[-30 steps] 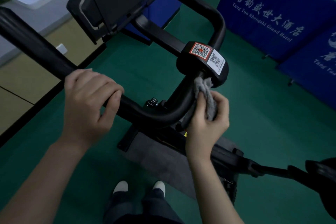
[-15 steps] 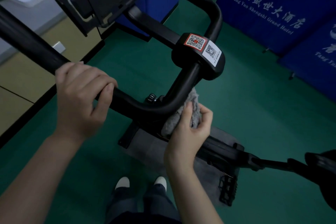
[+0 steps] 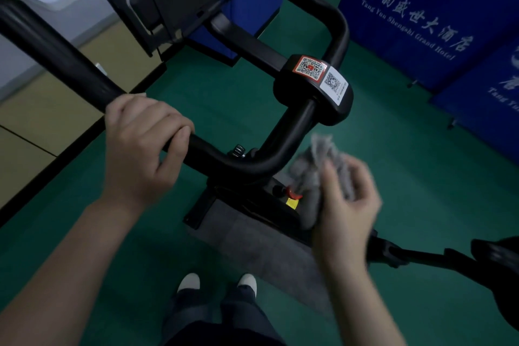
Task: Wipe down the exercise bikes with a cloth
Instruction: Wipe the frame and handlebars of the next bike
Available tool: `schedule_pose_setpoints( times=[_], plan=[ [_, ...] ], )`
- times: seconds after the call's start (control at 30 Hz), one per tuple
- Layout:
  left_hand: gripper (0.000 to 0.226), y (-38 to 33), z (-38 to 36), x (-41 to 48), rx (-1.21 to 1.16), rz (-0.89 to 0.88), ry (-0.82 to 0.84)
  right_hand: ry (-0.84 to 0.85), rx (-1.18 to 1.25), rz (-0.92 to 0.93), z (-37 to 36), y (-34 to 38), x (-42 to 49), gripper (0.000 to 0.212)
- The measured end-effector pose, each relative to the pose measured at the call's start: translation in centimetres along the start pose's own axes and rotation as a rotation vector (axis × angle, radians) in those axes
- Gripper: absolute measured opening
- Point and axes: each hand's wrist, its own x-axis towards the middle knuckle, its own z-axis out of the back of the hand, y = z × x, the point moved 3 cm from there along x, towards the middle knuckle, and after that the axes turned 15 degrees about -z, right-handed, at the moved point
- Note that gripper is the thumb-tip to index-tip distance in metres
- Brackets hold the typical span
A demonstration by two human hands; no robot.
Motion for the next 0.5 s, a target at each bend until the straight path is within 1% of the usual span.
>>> schedule_pose_setpoints(
  times=[0.03, 0.1, 0.17, 0.23, 0.27, 0.33, 0.4, 0.5],
  plan=[
    [0.038, 0.0, 0.0, 0.0, -0.002, 0.000, -0.003, -0.003, -0.095, 0.152, 0.2, 1.8, 0.8, 0.006],
    [0.036, 0.0, 0.1, 0.0, -0.008, -0.004, -0.007, 0.079, -0.301, 0.415, -1.0, 5.5, 2.5, 0.005],
    [0.036, 0.0, 0.3, 0.1, -0.020, -0.007, 0.002, 0.232, -0.586, 0.626, -3.4, 8.3, 4.4, 0.007],
    [0.035, 0.1, 0.4, 0.0, -0.038, -0.012, 0.018, 0.436, -0.940, 0.773, -6.2, 9.8, 6.0, 0.011],
    [0.034, 0.2, 0.5, 0.0, -0.048, -0.014, 0.025, 0.516, -1.099, 0.828, -7.2, 9.9, 6.6, 0.014],
    [0.034, 0.2, 0.6, 0.0, -0.064, -0.015, 0.034, 0.612, -1.284, 0.897, -8.4, 9.8, 7.5, 0.017],
    [0.033, 0.2, 0.6, 0.1, -0.069, -0.018, 0.037, 0.668, -1.345, 0.910, -8.9, 9.7, 7.8, 0.018],
    [0.030, 0.3, 0.7, 0.1, -0.073, -0.021, 0.032, 0.726, -1.405, 0.834, -9.2, 9.5, 7.7, 0.017]
  ],
)
